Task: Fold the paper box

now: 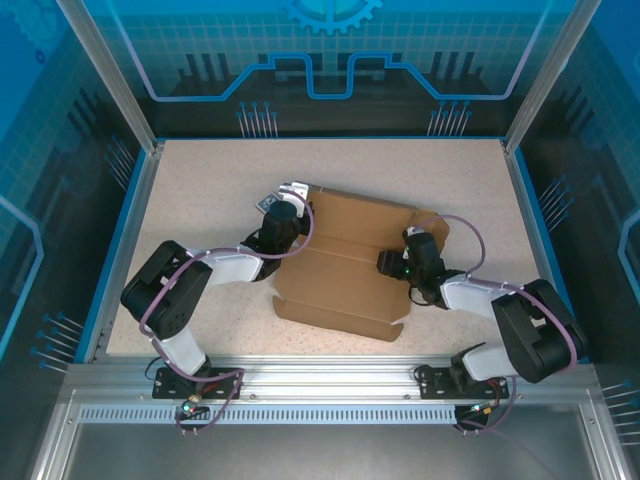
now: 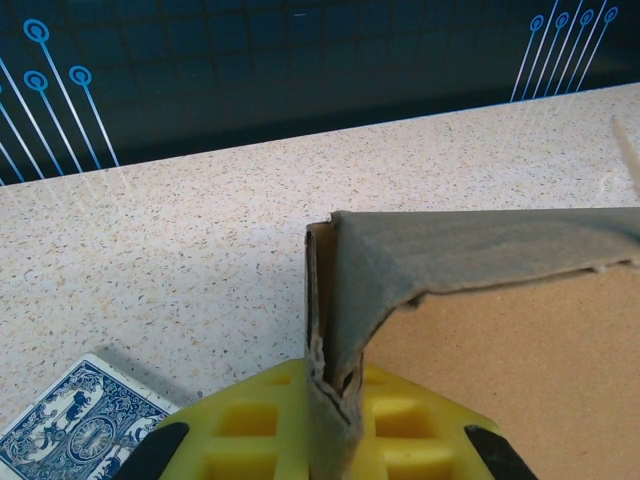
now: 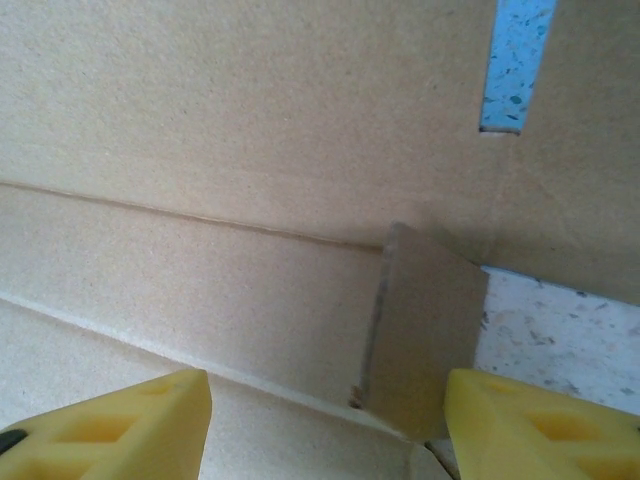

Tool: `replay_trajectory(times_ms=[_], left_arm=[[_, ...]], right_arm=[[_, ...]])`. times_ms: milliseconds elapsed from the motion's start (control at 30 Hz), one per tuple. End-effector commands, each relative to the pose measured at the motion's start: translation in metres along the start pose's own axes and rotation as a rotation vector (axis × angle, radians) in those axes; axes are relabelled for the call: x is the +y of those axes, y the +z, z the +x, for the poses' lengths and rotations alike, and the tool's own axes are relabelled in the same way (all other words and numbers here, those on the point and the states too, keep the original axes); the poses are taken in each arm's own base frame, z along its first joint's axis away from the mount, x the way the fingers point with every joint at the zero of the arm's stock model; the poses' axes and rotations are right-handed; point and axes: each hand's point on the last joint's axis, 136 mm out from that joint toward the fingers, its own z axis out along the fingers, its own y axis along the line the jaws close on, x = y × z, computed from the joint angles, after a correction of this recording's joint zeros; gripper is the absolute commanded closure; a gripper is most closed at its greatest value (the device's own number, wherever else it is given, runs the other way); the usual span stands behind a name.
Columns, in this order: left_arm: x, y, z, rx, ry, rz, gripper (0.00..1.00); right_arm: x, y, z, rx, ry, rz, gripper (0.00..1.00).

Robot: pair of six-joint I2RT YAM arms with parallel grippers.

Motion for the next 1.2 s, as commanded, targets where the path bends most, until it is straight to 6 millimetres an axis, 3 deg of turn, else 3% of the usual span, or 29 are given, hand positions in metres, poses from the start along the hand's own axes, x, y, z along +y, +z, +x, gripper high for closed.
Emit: replay_trajectory(times_ms=[0, 367, 700, 833, 967, 1167], left_arm=[[0.000, -0.007, -0.014, -0.048, -0.019, -0.002, 1.00], [0.015, -0.004, -0.012, -0.037, -0.021, -0.055, 1.00], [0.021, -0.002, -0.012, -0.034, -0.033, -0.068, 1.00], [0.022, -0.003, -0.012, -0.036, -0.033, -0.068, 1.00], [0.022, -0.003, -0.013, -0.037, -0.033, -0.066, 1.00], [0.021, -0.004, -0.013, -0.040, -0.038, -0.060, 1.00]], right_arm=[[0.005, -0.016, -0.018, -0.041, -0.064, 0.019, 0.35], [0.001, -0.064, -0.040, -0.027, -0.211, 0.059, 0.27], [0.008, -0.137, -0.085, -0.099, -0.329, 0.062, 0.27], [-0.006, -0.164, -0.109, -0.165, -0.305, 0.133, 0.27], [-0.028, -0.178, -0.127, -0.229, -0.199, 0.187, 0.27], [-0.072, -0.170, -0.138, -0.270, 0.003, 0.231, 0.27]])
